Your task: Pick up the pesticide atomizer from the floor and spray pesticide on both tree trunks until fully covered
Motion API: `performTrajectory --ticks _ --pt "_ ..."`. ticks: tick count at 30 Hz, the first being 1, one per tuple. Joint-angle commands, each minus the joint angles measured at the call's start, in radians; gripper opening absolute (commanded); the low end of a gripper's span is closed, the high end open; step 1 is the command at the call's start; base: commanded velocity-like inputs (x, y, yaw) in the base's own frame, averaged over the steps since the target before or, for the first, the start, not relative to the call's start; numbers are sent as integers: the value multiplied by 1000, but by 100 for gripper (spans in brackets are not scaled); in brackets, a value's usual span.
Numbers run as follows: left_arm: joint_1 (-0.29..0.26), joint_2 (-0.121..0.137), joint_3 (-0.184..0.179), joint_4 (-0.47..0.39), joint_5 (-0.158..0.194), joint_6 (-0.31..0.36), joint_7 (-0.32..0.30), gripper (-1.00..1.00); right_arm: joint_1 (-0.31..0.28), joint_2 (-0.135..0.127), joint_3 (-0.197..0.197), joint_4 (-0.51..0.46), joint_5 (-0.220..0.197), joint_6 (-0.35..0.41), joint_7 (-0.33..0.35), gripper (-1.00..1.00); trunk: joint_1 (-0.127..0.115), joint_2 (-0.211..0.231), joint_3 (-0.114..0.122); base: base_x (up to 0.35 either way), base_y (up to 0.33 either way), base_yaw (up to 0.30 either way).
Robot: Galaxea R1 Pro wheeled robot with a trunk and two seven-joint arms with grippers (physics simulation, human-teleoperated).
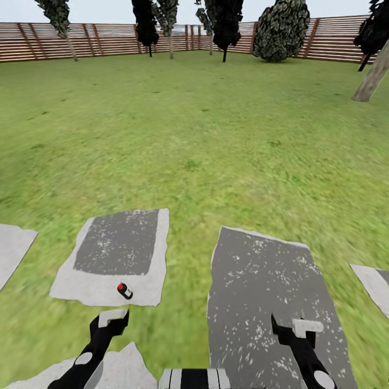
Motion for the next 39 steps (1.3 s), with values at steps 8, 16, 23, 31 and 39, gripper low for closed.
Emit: performTrajectory --ticks 8,16,23,31,39 --pt "1 0 1 0 0 -7 0 100 0 0 0 0 0 0 0 100 4 -2 -44 0 0 0" --pt "1 0 0 1 0 -7 0 100 0 0 0 0 0 0 0 100 5 -3 -65 0 0 0" --pt "1 0 1 0 0 -6 8 100 0 0 1 0 0 0 0 100 5 -3 -65 195 0 0" --pt "1 0 1 0 0 -7 8 100 0 0 0 0 0 0 0 100 5 -3 -65 336 0 0" --pt "1 0 1 0 0 -7 8 100 0 0 1 0 0 0 0 100 5 -3 -65 118 0 0"
